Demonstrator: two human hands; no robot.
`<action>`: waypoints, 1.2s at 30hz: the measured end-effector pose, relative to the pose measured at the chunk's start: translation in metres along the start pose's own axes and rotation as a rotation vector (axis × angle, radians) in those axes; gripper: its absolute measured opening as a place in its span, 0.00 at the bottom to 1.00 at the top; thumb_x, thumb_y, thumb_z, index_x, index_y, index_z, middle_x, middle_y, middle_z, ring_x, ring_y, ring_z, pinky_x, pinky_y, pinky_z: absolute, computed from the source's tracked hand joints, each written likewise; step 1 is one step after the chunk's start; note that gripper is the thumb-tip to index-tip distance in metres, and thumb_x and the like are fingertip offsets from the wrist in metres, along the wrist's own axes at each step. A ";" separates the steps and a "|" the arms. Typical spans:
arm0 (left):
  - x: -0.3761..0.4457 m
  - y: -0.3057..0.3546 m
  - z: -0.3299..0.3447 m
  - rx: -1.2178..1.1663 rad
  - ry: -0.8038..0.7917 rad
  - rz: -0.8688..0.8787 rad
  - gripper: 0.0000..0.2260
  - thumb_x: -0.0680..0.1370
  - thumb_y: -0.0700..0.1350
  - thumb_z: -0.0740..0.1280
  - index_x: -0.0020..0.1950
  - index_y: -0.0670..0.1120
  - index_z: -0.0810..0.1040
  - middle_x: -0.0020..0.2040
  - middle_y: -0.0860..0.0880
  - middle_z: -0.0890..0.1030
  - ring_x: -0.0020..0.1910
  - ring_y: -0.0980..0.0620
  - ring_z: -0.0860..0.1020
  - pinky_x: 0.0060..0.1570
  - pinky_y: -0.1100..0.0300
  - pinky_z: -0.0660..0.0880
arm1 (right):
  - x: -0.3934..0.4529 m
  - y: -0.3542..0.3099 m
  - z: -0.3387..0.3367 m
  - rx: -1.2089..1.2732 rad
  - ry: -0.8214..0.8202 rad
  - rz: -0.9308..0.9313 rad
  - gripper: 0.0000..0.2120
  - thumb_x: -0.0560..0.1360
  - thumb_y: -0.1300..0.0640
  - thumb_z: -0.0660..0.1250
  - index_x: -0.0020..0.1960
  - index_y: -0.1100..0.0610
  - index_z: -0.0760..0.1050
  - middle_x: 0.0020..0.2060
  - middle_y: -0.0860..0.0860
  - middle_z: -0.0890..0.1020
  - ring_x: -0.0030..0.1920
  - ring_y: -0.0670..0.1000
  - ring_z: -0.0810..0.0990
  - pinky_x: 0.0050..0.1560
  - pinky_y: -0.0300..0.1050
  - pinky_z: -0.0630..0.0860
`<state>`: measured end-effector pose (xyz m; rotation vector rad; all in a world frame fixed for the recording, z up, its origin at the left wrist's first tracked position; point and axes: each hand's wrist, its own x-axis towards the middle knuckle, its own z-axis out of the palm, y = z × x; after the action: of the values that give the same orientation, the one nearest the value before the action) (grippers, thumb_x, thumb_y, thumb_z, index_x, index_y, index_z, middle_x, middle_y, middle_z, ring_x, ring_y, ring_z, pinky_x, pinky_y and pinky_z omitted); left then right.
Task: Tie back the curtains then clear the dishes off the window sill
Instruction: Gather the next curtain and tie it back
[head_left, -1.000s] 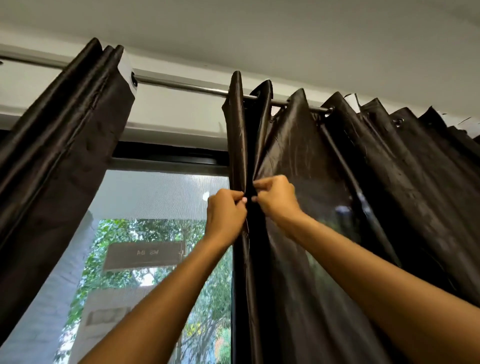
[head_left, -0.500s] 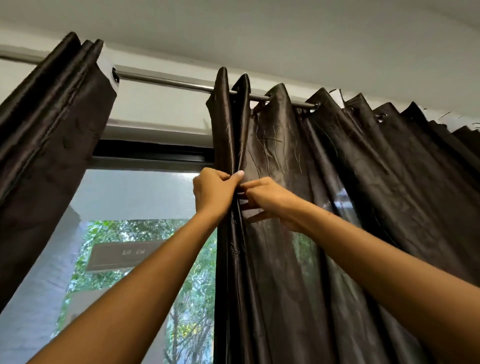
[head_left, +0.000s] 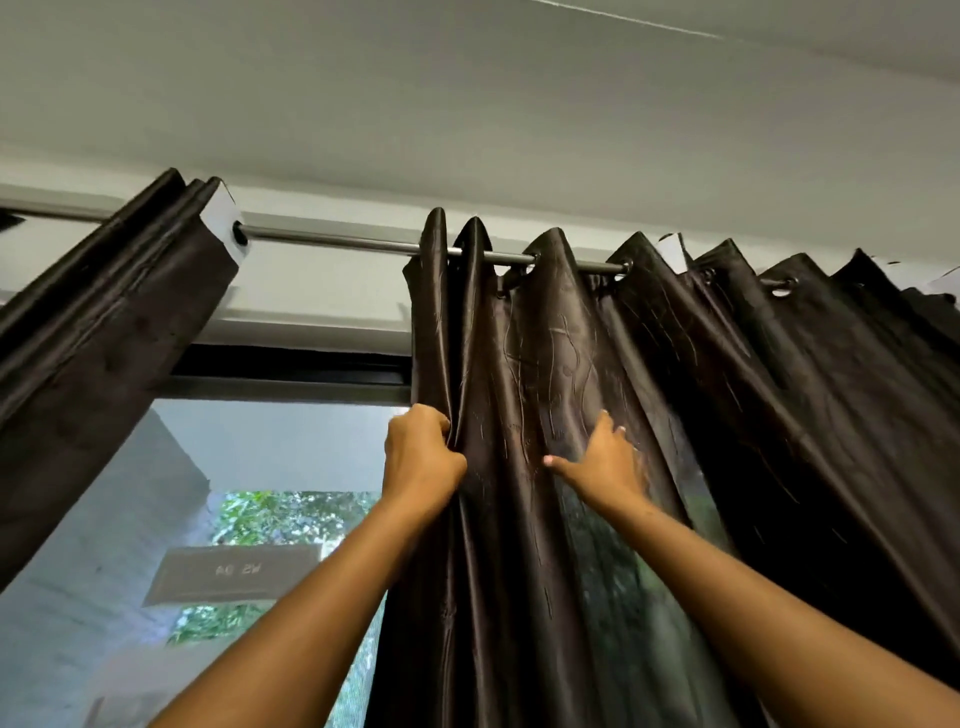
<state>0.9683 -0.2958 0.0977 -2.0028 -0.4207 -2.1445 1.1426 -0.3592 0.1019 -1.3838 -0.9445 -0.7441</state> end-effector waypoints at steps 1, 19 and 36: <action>0.001 -0.001 0.004 -0.010 -0.006 -0.015 0.06 0.64 0.30 0.65 0.30 0.38 0.71 0.29 0.39 0.70 0.30 0.46 0.67 0.30 0.58 0.61 | 0.004 0.003 0.002 -0.008 0.016 -0.003 0.46 0.71 0.48 0.73 0.76 0.60 0.48 0.74 0.62 0.60 0.73 0.63 0.60 0.70 0.61 0.62; -0.002 -0.020 -0.011 -0.087 -0.053 -0.074 0.08 0.66 0.31 0.69 0.42 0.37 0.83 0.37 0.40 0.83 0.39 0.45 0.81 0.41 0.51 0.79 | -0.015 -0.087 0.015 0.116 -0.153 -0.438 0.09 0.68 0.70 0.60 0.36 0.60 0.76 0.37 0.58 0.79 0.44 0.57 0.79 0.45 0.46 0.74; 0.004 0.014 0.006 -0.055 -0.073 0.009 0.10 0.65 0.31 0.68 0.44 0.39 0.82 0.39 0.42 0.83 0.41 0.45 0.81 0.43 0.47 0.80 | 0.010 -0.056 -0.023 -0.126 -0.001 -0.339 0.11 0.77 0.55 0.61 0.54 0.59 0.78 0.58 0.62 0.77 0.62 0.61 0.73 0.64 0.62 0.66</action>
<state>0.9783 -0.3065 0.1031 -2.1140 -0.3655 -2.1049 1.1003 -0.3854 0.1380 -1.3471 -1.1656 -1.0720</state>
